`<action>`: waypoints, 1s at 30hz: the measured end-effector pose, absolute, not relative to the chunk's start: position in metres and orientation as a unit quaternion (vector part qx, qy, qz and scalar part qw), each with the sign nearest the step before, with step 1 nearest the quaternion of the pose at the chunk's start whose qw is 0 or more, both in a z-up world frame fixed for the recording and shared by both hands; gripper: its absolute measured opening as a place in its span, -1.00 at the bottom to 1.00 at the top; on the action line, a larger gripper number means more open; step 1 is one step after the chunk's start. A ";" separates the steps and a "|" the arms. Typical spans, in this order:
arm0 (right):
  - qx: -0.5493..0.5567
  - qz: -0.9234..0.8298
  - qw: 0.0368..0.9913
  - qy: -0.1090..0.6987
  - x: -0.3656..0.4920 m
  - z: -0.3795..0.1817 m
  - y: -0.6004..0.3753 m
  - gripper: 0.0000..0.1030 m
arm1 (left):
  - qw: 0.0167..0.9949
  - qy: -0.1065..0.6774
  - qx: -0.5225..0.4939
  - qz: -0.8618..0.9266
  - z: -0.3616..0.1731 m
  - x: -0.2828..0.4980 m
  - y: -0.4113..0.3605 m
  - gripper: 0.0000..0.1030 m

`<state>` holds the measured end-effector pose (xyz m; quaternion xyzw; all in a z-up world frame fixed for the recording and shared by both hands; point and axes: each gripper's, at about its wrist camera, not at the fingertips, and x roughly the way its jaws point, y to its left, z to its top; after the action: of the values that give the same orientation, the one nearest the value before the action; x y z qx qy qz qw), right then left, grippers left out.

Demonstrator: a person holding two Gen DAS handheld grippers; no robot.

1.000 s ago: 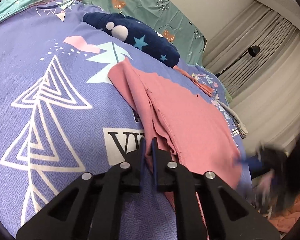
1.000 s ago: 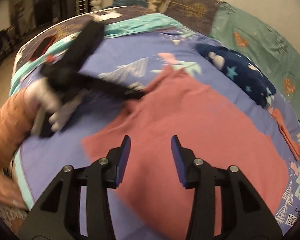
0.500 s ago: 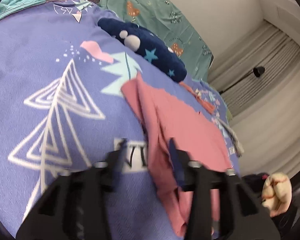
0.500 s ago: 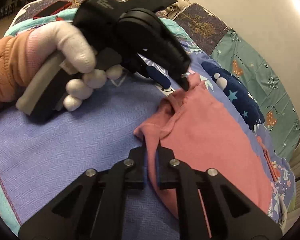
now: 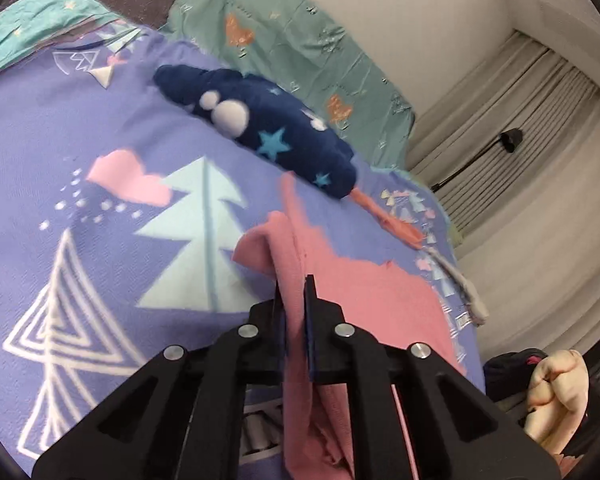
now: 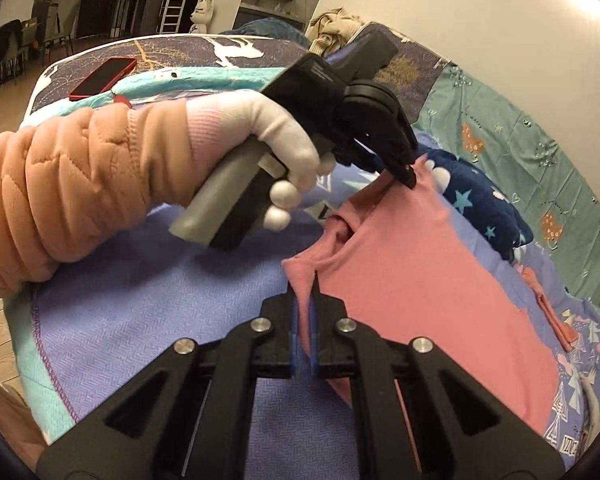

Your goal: Fold small clothes

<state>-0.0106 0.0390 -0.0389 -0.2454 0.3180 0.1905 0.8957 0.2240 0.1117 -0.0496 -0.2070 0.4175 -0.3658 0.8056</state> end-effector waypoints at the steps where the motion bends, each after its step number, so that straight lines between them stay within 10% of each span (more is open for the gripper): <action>1: -0.247 0.193 0.891 0.329 -0.009 -0.044 0.039 -0.92 | 0.802 0.433 -0.207 -0.355 -0.059 0.226 0.112 -0.84; 6: -0.235 0.208 0.879 0.359 -0.012 -0.060 0.037 -0.66 | 0.798 0.439 -0.243 -0.334 -0.079 0.226 0.131 -0.49; 8: -0.239 0.207 0.885 0.342 -0.021 -0.055 0.035 -0.27 | 0.807 0.435 -0.238 -0.321 -0.072 0.225 0.136 -0.26; 19: -0.254 0.165 0.883 0.359 -0.030 -0.068 0.016 -0.05 | 0.797 0.443 -0.200 -0.358 -0.070 0.215 0.110 0.22; 30: -0.248 0.136 0.891 0.356 -0.013 -0.069 0.040 0.24 | 0.784 0.443 -0.211 -0.380 -0.073 0.234 0.092 0.25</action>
<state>-0.0132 0.0403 -0.0693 -0.2482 0.3556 0.1360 0.8908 0.2339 0.0923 -0.0729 -0.2108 0.4433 -0.3803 0.7838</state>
